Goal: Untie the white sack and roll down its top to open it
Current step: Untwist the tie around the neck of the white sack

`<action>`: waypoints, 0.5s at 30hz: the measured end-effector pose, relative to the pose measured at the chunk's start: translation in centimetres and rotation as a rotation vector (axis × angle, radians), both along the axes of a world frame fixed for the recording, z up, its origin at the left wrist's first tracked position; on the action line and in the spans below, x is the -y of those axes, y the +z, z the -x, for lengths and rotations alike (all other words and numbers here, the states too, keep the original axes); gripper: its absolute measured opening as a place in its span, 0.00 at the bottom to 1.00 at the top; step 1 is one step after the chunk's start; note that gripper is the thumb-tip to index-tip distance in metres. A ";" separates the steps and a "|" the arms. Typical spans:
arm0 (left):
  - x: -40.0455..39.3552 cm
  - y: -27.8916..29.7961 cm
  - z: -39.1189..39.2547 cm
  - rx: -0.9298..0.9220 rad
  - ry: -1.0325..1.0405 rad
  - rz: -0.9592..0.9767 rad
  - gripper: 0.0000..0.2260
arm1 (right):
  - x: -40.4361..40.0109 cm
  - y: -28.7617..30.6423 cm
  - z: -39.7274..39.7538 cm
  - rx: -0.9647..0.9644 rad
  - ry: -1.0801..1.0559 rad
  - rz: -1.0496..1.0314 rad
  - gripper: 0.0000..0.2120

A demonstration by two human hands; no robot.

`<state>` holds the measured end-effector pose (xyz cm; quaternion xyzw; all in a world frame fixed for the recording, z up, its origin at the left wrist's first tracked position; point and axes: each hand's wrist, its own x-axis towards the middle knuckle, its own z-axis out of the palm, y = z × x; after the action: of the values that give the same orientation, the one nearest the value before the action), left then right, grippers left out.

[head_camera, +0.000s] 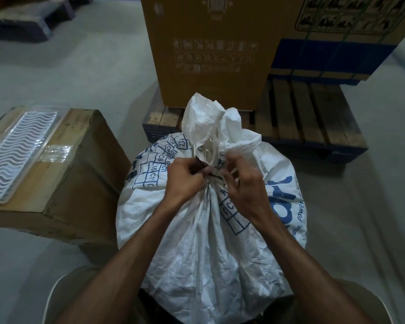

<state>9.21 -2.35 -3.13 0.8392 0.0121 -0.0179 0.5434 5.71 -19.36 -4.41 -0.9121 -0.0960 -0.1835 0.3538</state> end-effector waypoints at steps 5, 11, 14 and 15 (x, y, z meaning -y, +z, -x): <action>-0.6 -0.1 -0.2 -0.207 0.116 0.204 0.03 | 0.1 -1.1 0.0 -0.125 -0.007 0.047 0.05; -1.6 -0.2 0.0 -0.127 -0.092 0.086 0.06 | -0.8 -0.9 0.4 -0.118 0.050 0.045 0.10; -2.5 -0.3 -0.3 -0.087 -0.186 -0.029 0.07 | -1.5 -1.3 0.5 -0.158 0.042 0.018 0.11; -2.7 -0.3 -0.3 -0.060 -0.222 -0.106 0.08 | -1.6 -1.4 0.3 -0.174 0.026 0.012 0.11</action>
<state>9.47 0.31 -3.39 0.8620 -0.0640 -0.1023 0.4923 5.36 -17.79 -5.78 -0.9255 -0.0776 -0.0982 0.3575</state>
